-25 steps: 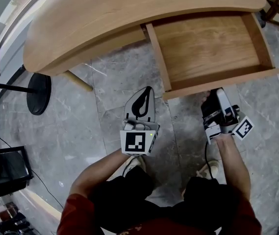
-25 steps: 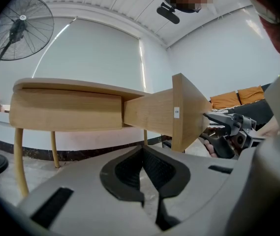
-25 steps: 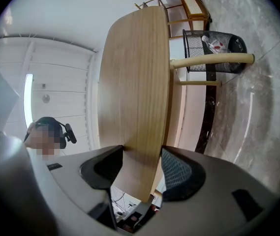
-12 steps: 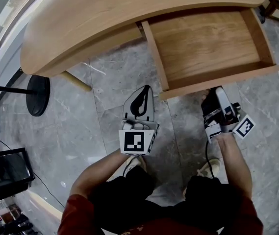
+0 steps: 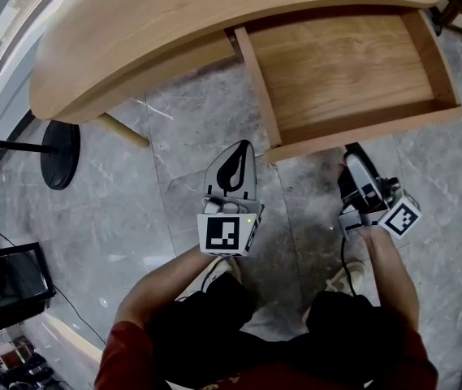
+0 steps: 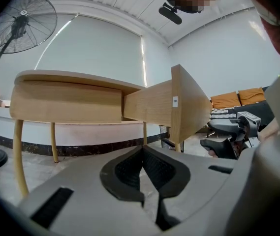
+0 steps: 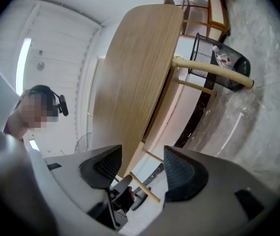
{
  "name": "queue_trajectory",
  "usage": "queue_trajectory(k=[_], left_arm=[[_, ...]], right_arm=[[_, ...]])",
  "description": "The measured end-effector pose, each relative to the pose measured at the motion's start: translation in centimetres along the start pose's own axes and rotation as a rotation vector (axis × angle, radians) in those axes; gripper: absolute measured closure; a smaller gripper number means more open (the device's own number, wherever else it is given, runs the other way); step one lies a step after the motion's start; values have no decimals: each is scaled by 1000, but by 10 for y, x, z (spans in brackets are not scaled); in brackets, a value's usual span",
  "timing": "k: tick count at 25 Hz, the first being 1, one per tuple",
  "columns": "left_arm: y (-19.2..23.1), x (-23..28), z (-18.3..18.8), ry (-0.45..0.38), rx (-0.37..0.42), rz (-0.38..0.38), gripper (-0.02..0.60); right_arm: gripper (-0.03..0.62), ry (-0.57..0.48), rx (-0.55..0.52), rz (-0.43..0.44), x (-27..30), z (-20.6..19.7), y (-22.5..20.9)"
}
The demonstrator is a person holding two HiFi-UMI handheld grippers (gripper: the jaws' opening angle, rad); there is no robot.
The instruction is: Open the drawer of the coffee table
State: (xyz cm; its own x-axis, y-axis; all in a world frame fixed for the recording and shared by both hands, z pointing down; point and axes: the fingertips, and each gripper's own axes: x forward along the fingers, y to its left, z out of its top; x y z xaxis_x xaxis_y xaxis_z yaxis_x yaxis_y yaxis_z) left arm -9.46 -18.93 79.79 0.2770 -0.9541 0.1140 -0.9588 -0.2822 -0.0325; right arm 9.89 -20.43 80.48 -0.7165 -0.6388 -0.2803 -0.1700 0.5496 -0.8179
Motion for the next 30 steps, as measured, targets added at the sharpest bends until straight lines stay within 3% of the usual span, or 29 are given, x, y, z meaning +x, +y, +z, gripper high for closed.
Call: queue_trajectory(k=[4,8,13,15,19,30], left_arm=[[1,1,-6,11,1,8,574],[0,0,-10,18,5,2,574],[-1,-1,-13,22,22,-4,574],[-1,-2,-19,35,34,-11,574],[-3,-2,-23,29,33,-11,574],[-3,1,-27,29,25,-15,574]], right_arm=[[355,66,-182,-133,-3,-9,-10],[355,152,-443,-233,-4,-19,-12],[355,248,-852,-479,-15,-24,-32],[355,251,-959,-546,-21,-23,-35],[355,226,-1028,-577,-24,-20,-34],[358,221,-1043,-609,-28,-16,-39]])
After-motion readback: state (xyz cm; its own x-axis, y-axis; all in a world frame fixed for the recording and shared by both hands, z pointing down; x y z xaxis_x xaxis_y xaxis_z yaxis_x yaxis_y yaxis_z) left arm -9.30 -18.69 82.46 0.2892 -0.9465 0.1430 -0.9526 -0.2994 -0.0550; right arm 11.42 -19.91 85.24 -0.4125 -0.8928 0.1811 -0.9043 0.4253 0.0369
